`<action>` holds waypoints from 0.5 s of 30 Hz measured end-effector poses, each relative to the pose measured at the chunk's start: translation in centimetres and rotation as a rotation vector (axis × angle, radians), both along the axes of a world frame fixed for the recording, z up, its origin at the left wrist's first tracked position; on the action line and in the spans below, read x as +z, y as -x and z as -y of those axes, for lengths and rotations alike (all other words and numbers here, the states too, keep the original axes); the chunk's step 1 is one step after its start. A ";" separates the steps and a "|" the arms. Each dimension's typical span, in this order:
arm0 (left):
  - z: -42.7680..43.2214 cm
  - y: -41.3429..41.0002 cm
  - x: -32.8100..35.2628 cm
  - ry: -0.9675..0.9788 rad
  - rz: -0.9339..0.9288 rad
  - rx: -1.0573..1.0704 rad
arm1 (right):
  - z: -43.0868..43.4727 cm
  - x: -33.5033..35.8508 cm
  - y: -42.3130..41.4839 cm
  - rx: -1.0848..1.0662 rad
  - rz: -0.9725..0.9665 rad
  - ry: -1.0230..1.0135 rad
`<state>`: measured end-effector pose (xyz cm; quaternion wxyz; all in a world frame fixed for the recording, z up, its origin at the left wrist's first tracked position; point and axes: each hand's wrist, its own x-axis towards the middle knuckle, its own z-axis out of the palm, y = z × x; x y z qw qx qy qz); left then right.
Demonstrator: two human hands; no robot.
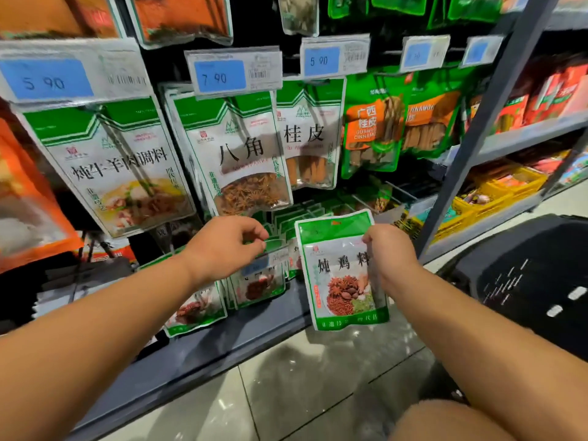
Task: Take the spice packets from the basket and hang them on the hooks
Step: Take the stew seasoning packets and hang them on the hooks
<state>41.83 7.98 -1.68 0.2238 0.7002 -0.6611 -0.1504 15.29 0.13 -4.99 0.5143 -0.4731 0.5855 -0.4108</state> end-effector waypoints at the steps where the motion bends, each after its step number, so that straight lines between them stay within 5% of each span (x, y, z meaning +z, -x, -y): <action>1: 0.6 0.1 -0.3 -0.003 0.032 -0.021 | -0.2 -0.6 -0.3 0.019 -0.013 -0.001; 8: 2.2 -2.2 -2.3 -0.208 0.349 -0.207 | -1.2 -6.8 -3.0 0.217 -0.096 -0.128; 15: 1.7 -4.7 -3.2 -0.155 0.233 -0.237 | -0.9 -10.5 -7.4 0.346 -0.113 -0.151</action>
